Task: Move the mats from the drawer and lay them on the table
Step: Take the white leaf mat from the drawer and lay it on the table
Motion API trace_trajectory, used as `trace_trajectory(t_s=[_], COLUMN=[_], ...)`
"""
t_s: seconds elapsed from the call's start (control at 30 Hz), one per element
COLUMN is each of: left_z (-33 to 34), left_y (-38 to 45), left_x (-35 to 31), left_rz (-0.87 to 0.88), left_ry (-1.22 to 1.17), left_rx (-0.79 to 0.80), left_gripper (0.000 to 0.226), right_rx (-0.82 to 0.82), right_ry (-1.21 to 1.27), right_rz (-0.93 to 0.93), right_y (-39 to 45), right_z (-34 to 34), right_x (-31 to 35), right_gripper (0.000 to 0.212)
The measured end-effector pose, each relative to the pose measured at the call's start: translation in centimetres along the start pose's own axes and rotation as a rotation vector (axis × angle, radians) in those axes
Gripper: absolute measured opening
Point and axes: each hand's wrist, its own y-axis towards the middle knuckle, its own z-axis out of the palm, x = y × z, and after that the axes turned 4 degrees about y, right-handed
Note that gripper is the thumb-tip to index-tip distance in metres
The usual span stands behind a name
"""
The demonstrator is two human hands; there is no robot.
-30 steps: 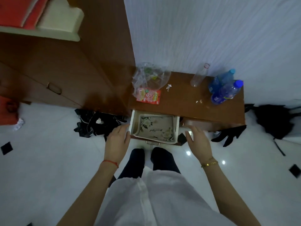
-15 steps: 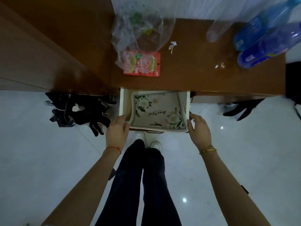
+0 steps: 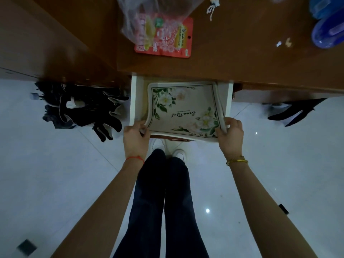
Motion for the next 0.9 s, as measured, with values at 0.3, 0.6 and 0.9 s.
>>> trace_trajectory(t_s=[0.3, 0.6, 0.9], left_z=[-3.3, -5.4, -5.0], left_y=[-3.3, -7.4, -5.4], left_x=[-0.9, 0.6, 0.4], left_rz=[-0.167, -0.340, -0.281], left_ry=[-0.211, -0.195, -0.169], left_rx=[0.009, 0.348, 0.482], left_gripper=[0.040, 0.045, 0.049], right_rx=[0.128, 0.171, 0.141], right_ry=[0.068, 0.221, 0.215], right_rz=[0.104, 0.148, 0.151], right_y=[-3.6, -9.5, -11.1], right_z=[-2.4, -3.7, -2.0], right_x=[0.8, -0.8, -0.8], right_gripper=[0.040, 0.042, 0.035])
